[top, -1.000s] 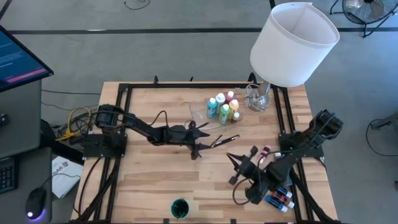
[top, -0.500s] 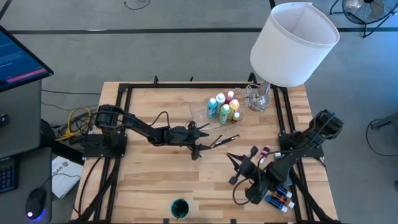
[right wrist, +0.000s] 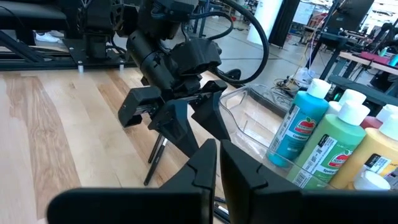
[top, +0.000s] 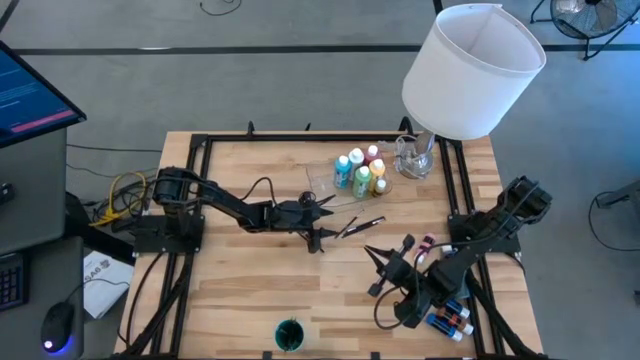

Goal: Pick & Place Paint Supplies
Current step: Adjust the silver paintbrushes on the table

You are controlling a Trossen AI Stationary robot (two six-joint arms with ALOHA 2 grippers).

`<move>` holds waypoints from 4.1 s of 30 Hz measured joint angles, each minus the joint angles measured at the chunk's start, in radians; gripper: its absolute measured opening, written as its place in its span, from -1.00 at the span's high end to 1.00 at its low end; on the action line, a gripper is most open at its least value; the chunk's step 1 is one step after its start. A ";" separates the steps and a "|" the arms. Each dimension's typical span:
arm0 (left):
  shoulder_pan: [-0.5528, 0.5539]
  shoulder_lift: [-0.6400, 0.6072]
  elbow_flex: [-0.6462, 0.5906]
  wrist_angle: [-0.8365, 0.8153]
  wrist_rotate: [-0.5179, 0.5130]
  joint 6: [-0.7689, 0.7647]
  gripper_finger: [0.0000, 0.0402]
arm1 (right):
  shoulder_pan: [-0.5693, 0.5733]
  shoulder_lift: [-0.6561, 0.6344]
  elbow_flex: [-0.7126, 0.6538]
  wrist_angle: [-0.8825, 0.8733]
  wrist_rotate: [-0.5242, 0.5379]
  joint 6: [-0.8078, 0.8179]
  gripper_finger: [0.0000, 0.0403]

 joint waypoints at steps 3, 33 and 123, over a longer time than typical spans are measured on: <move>0.007 0.000 0.000 -0.010 -0.011 0.000 -0.10 | 0.000 0.000 0.000 0.000 0.000 0.000 0.93; -0.013 0.093 0.075 0.022 -0.076 -0.011 -0.10 | 0.000 0.001 0.000 -0.003 -0.001 0.000 0.93; -0.095 0.439 0.526 -0.247 -0.413 -0.104 -0.38 | 0.058 0.001 -0.042 0.007 0.032 0.080 0.93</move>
